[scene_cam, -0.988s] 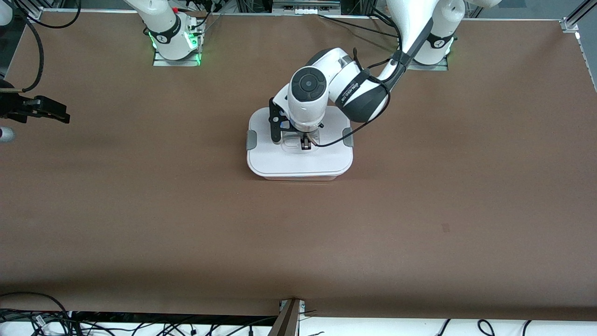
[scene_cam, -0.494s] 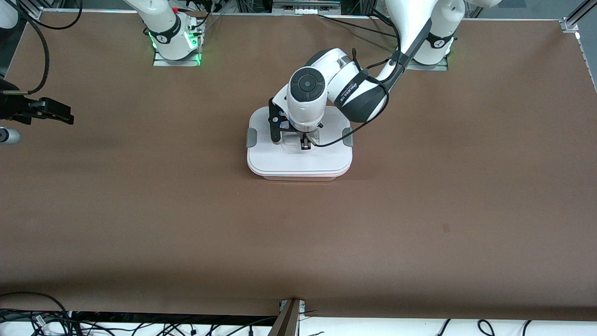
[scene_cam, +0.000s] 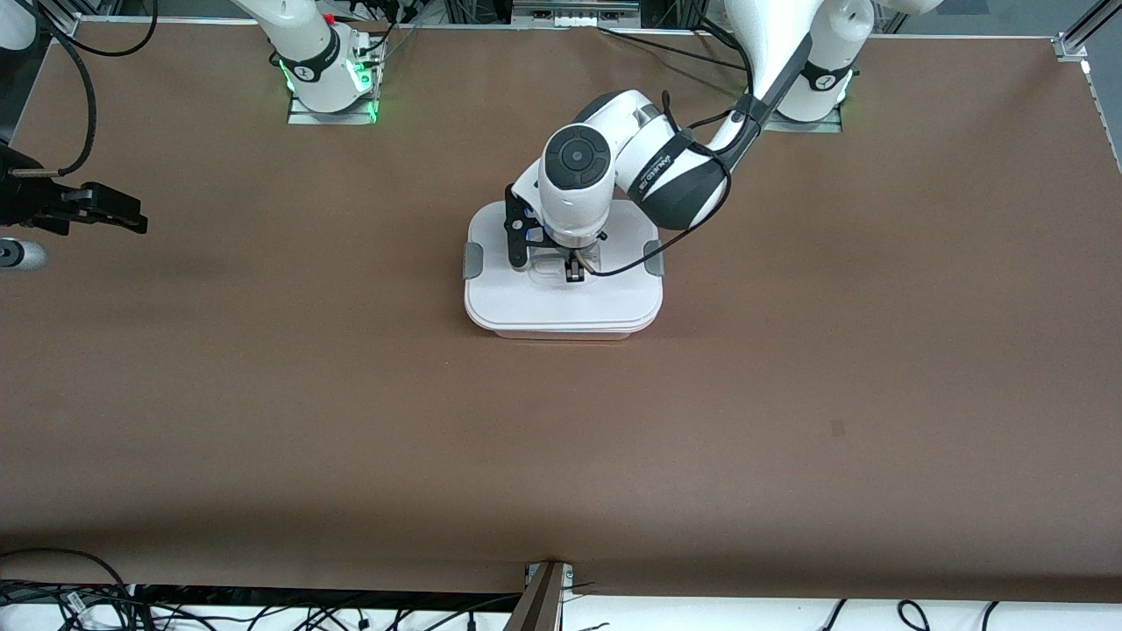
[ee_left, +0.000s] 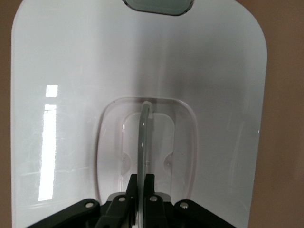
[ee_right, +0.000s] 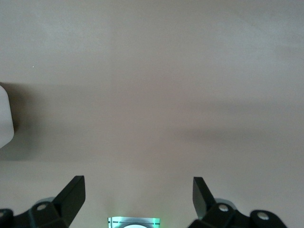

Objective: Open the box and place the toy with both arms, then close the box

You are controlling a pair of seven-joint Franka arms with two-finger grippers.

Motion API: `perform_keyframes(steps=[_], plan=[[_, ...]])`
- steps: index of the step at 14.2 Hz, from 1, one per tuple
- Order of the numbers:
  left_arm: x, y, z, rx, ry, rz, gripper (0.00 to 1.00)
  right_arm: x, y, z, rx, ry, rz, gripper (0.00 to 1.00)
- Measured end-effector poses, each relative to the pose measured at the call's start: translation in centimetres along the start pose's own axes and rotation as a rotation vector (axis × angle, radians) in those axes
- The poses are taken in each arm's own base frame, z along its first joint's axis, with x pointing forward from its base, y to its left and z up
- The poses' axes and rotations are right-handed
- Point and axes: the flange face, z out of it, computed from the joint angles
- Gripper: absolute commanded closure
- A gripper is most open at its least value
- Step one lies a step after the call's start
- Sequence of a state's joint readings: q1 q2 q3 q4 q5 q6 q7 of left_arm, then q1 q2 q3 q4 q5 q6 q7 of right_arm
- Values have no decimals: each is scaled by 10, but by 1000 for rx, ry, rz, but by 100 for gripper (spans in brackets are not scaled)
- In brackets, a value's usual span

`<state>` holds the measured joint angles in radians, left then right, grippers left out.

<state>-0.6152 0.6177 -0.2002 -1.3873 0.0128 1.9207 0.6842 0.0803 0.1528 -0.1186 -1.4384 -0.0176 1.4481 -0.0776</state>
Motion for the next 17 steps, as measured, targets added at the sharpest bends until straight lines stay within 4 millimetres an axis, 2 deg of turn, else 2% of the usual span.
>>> perform_keyframes(steps=[8, 17], plan=[[7, 7, -6, 60, -40, 48, 100, 2, 1, 3, 0, -6, 2, 0], [9, 11, 0, 58, -53, 55, 100, 2, 1, 4, 0, -6, 2, 0]])
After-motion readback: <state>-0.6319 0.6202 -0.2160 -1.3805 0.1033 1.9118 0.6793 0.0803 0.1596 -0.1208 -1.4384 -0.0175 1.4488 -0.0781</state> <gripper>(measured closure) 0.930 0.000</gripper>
